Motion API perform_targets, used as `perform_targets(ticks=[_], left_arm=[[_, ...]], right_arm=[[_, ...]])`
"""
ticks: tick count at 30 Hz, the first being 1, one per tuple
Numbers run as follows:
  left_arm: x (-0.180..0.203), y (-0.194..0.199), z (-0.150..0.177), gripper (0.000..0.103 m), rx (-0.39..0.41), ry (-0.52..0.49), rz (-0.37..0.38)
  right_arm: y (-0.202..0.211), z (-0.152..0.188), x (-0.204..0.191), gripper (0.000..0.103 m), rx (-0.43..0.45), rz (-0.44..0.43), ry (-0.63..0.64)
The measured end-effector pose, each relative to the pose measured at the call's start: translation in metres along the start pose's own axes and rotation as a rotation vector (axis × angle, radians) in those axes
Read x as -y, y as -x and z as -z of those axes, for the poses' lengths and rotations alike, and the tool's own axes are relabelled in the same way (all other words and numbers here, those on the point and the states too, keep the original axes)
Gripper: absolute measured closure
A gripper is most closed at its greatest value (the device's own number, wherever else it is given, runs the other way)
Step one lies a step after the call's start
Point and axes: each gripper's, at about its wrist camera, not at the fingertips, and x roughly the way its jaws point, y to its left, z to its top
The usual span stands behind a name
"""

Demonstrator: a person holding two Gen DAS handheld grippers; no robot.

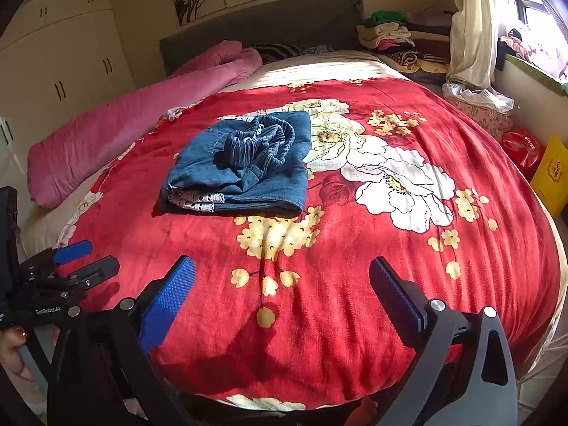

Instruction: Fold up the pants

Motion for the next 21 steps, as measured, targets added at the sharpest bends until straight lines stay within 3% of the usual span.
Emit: perform_targets(ticks=[21], left_arm=[[0.0002, 0.0024, 0.001, 0.01, -0.003, -0.002, 0.027]], right_arm=[[-0.0025, 0.0021, -0.0015, 0.005, -0.019, 0.01, 0.007]])
